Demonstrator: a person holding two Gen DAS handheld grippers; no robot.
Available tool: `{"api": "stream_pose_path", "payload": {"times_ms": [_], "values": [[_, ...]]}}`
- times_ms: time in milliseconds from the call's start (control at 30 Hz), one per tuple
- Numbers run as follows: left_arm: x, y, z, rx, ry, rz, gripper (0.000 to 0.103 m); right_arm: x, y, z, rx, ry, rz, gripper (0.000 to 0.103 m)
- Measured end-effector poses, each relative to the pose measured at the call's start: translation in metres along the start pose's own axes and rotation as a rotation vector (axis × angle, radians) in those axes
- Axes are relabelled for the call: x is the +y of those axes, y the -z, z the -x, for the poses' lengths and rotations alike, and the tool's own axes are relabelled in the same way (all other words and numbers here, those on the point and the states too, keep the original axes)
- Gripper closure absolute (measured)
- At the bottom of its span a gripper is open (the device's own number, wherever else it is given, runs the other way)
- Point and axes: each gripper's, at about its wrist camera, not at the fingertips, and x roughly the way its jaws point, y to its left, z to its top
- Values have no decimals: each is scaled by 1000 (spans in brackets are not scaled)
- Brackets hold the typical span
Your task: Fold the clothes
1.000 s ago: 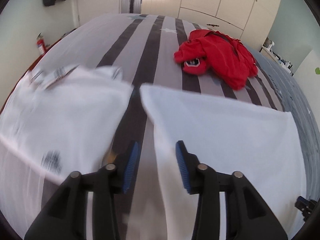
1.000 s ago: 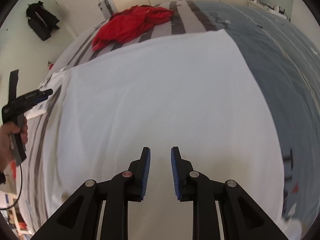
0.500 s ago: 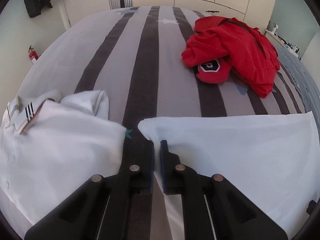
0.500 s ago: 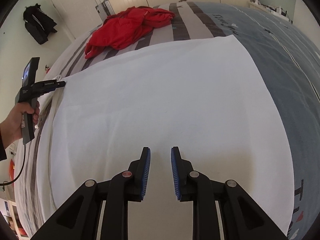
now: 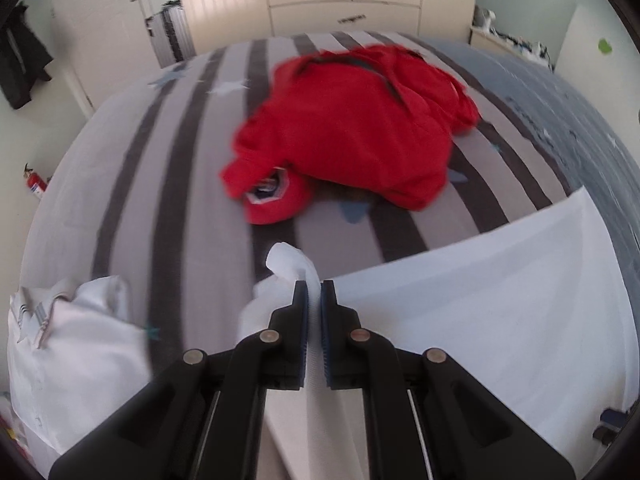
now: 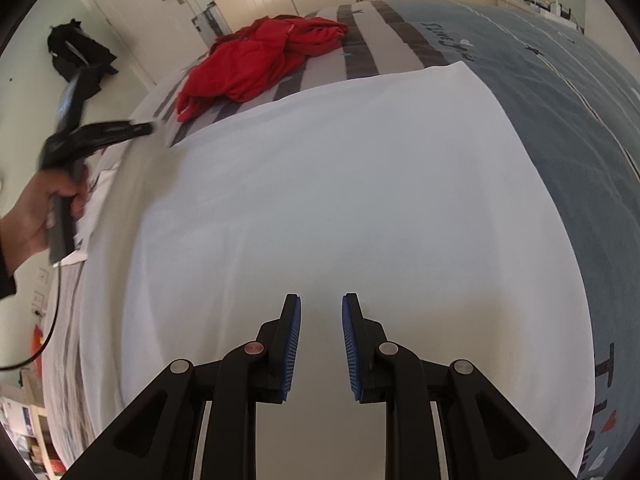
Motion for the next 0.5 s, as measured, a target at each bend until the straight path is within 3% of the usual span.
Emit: {"api": "stream_pose_path", "payload": {"times_ms": [267, 500], "values": [[-43, -5, -20, 41, -6, -44, 99, -3, 24, 13, 34, -49, -11, 84], [-58, -2, -41, 72, -6, -65, 99, -9, 32, 10, 46, -58, -49, 84]]}}
